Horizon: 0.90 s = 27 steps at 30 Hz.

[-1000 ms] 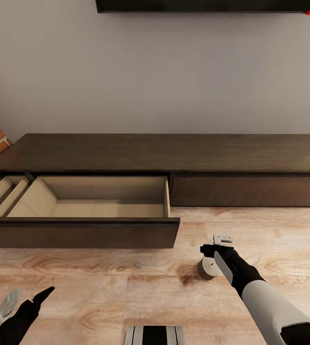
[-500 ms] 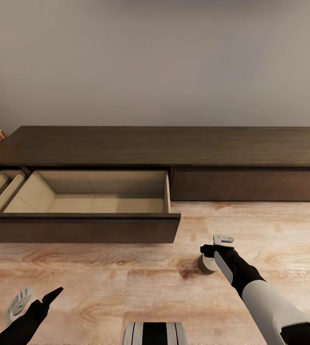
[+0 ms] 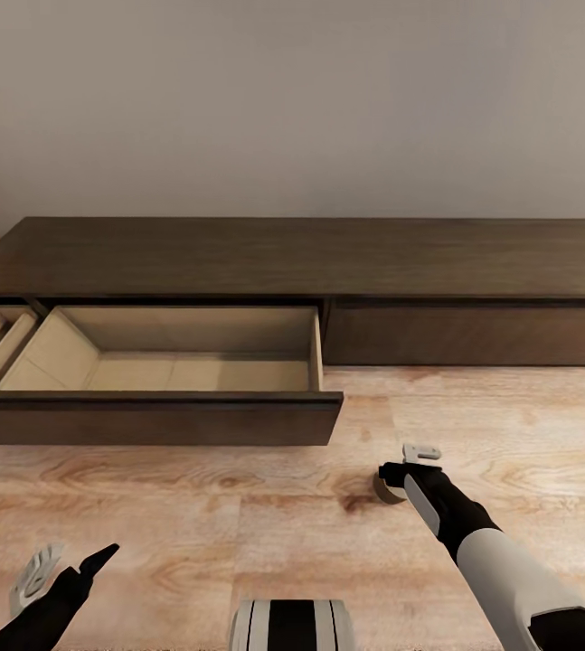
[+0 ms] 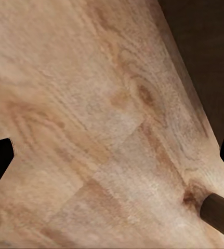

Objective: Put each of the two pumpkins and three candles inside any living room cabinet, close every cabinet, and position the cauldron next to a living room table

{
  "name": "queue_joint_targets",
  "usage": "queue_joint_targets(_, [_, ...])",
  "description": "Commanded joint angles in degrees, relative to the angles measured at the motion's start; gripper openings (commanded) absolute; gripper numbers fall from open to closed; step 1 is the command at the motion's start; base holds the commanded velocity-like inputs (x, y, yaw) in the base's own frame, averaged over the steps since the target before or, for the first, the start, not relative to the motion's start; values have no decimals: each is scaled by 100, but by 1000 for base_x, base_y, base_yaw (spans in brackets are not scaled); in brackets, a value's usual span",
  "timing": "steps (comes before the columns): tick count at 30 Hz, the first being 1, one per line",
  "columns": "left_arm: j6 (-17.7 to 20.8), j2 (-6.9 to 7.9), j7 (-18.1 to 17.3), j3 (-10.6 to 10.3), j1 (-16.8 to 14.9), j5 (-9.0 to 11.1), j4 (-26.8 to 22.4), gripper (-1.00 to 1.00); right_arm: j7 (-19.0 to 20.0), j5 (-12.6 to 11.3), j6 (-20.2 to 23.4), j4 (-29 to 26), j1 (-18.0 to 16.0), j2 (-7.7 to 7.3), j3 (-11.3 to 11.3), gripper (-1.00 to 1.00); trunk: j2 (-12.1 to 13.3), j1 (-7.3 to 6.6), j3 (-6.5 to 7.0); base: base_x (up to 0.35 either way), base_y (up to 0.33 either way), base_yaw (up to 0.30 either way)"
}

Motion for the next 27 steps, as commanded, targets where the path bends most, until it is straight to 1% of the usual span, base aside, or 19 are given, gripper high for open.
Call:
queue_joint_targets(1, [26,0,-9,6,0,-1,-4,100,-51,-58,23,-10,-2,-8,49,100,-3,2,-26,0,0,0])
queue_joint_targets(8, [26,0,-8,6,0,-14,-4,100,-51,-56,7,-14,-2,-8,51,100,-12,20,-181,0,0,0])
queue_joint_targets(17, [26,3,-8,6,0,-30,-4,100,-44,-55,16,-19,-2,-8,52,100,-12,20,-181,0,0,0])
queue_joint_targets(22, [26,1,-8,6,0,-48,-4,100,-43,-55,19,-24,-2,-8,51,100,-19,33,-292,0,0,0])
queue_joint_targets(24, [26,1,-8,6,0,-47,-4,100,-43,-55,19,-25,-2,-11,51,100,-19,33,-292,0,0,0])
queue_joint_targets(25, [26,0,-8,6,0,-45,-4,100,-43,-55,19,-25,-2,-10,51,-100,-19,33,-292,0,0,0])
queue_joint_targets(27, [26,0,-8,6,0,-53,-4,100,-43,-55,25,-43,-2,-12,51,-100,-19,33,-292,0,0,0])
